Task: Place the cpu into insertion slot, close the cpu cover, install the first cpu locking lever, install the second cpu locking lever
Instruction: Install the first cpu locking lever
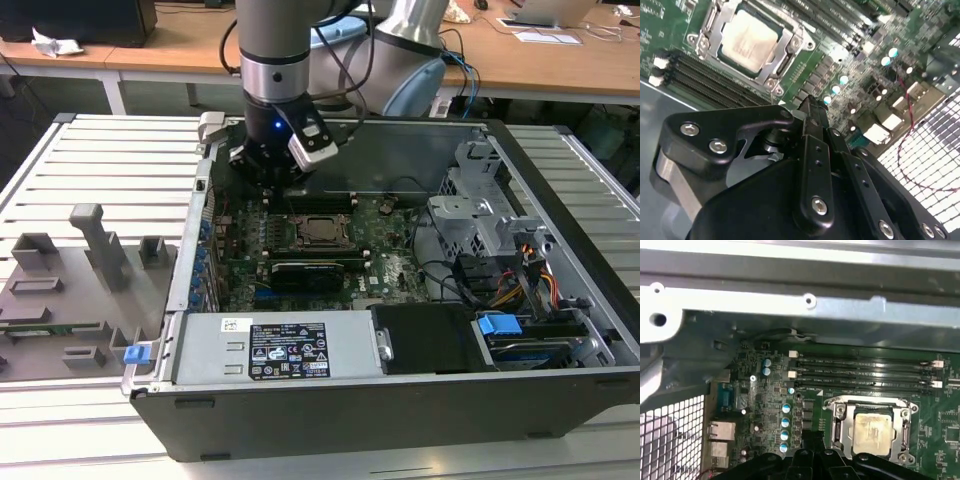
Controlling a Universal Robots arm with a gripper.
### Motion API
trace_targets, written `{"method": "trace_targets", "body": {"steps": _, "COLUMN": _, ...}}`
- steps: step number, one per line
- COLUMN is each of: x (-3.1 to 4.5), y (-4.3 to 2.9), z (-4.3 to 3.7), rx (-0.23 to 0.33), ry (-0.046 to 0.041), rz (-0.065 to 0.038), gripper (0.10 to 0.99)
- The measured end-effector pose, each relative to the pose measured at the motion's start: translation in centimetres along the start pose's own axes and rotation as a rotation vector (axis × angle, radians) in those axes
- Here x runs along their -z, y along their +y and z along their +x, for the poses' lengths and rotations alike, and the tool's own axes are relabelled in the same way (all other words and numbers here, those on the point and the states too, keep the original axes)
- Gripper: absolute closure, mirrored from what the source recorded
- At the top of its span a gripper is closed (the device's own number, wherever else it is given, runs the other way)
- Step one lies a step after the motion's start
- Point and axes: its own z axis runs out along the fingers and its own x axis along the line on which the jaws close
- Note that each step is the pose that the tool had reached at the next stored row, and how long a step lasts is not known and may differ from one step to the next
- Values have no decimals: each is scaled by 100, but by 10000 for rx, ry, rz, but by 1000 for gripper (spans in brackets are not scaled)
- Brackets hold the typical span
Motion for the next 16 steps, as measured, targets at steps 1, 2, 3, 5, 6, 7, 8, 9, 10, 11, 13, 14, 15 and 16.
{"method": "trace_targets", "body": {"steps": 1, "x": -1, "y": 29, "z": 4, "rx": 1, "ry": 0, "rz": -3, "gripper": 980}}
{"method": "trace_targets", "body": {"steps": 2, "x": -1, "y": 58, "z": 5, "rx": 2, "ry": -1, "rz": -3, "gripper": 980}}
{"method": "trace_targets", "body": {"steps": 3, "x": -2, "y": 95, "z": 5, "rx": 0, "ry": 0, "rz": -8, "gripper": 980}}
{"method": "trace_targets", "body": {"steps": 5, "x": 15, "y": 154, "z": 2, "rx": 2, "ry": -2, "rz": -11, "gripper": 980}}
{"method": "trace_targets", "body": {"steps": 6, "x": 25, "y": 177, "z": 3, "rx": 1, "ry": -1, "rz": -10, "gripper": 980}}
{"method": "trace_targets", "body": {"steps": 7, "x": 29, "y": 190, "z": 4, "rx": 1, "ry": 0, "rz": -11, "gripper": 980}}
{"method": "trace_targets", "body": {"steps": 8, "x": 32, "y": 202, "z": 5, "rx": 0, "ry": -1, "rz": -11, "gripper": 980}}
{"method": "trace_targets", "body": {"steps": 9, "x": 34, "y": 209, "z": 5, "rx": 0, "ry": 1, "rz": -9, "gripper": 980}}
{"method": "trace_targets", "body": {"steps": 10, "x": 33, "y": 209, "z": 1, "rx": 3, "ry": 1, "rz": -10, "gripper": 980}}
{"method": "trace_targets", "body": {"steps": 11, "x": 32, "y": 210, "z": -13, "rx": 2, "ry": 7, "rz": -12, "gripper": 980}}
{"method": "trace_targets", "body": {"steps": 13, "x": 33, "y": 210, "z": -30, "rx": 0, "ry": 17, "rz": -11, "gripper": 980}}
{"method": "trace_targets", "body": {"steps": 14, "x": 32, "y": 209, "z": -39, "rx": 1, "ry": 22, "rz": -12, "gripper": 980}}
{"method": "trace_targets", "body": {"steps": 15, "x": 31, "y": 209, "z": -45, "rx": 1, "ry": 22, "rz": -13, "gripper": 980}}
{"method": "trace_targets", "body": {"steps": 16, "x": 28, "y": 209, "z": -53, "rx": 1, "ry": 25, "rz": -6, "gripper": 980}}
